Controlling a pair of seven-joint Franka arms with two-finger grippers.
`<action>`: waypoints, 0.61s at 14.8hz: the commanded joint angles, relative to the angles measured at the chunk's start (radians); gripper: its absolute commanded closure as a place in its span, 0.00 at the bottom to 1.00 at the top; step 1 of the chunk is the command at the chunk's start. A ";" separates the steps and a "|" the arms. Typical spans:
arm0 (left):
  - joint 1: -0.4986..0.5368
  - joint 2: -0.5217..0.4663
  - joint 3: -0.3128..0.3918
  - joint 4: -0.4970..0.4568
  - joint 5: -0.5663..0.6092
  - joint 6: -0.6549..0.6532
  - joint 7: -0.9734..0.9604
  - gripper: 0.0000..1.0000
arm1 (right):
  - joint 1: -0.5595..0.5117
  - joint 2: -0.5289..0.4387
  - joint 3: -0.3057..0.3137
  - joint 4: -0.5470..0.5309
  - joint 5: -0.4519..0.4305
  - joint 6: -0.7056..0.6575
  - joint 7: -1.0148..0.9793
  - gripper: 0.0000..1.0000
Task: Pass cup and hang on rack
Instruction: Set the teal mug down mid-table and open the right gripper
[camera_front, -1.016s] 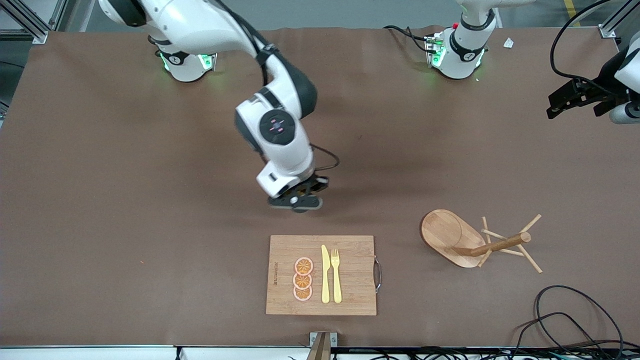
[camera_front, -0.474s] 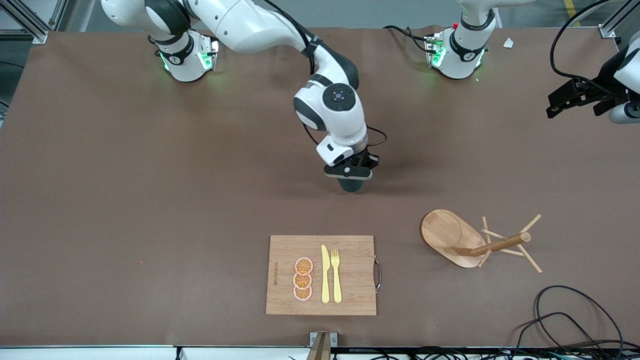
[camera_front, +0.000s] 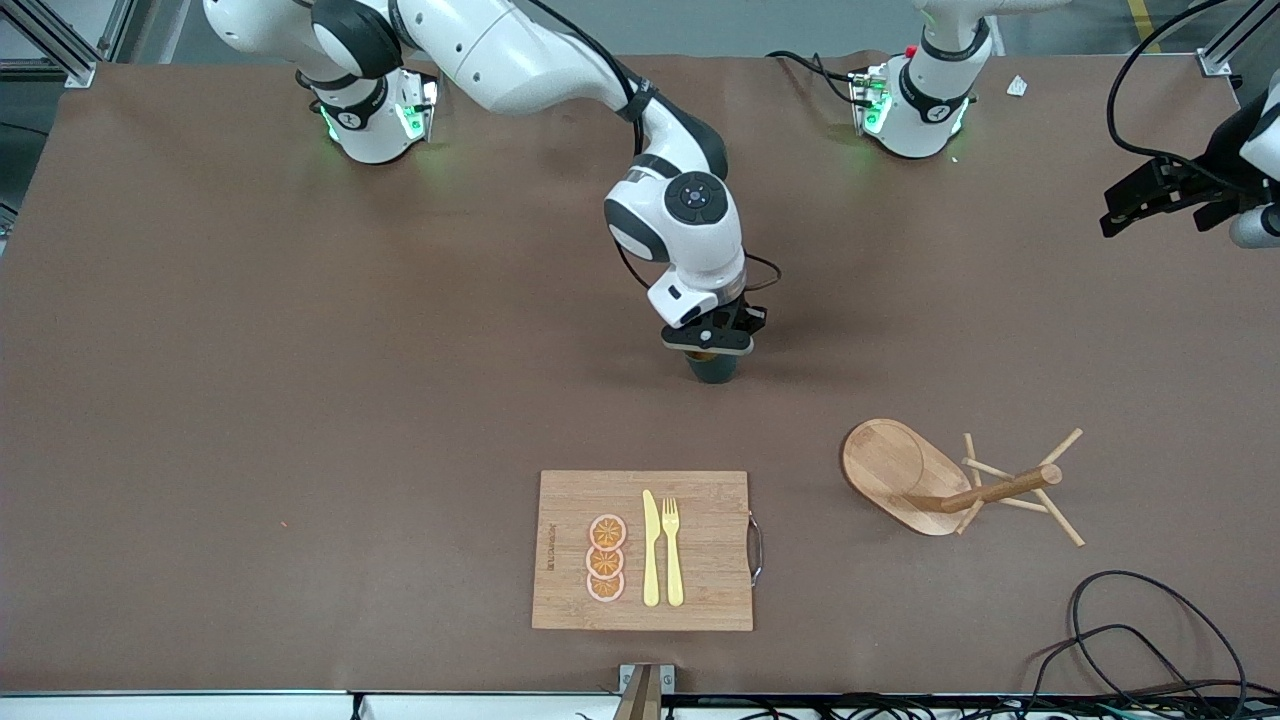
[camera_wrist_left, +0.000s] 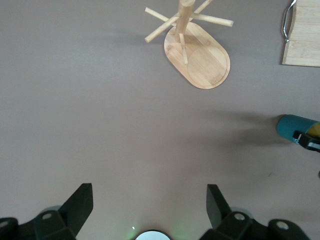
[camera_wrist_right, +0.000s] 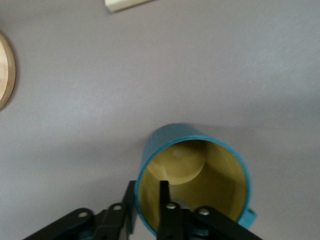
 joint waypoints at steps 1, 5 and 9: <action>0.005 0.000 0.001 0.016 0.005 -0.010 0.021 0.00 | -0.065 -0.035 0.012 0.044 0.007 -0.113 0.001 0.36; 0.005 0.000 0.001 0.017 0.005 -0.010 0.019 0.00 | -0.128 -0.084 -0.004 0.059 -0.011 -0.167 -0.095 0.00; 0.002 0.005 -0.001 0.017 0.005 -0.009 0.001 0.00 | -0.294 -0.198 -0.010 0.056 -0.001 -0.207 -0.253 0.00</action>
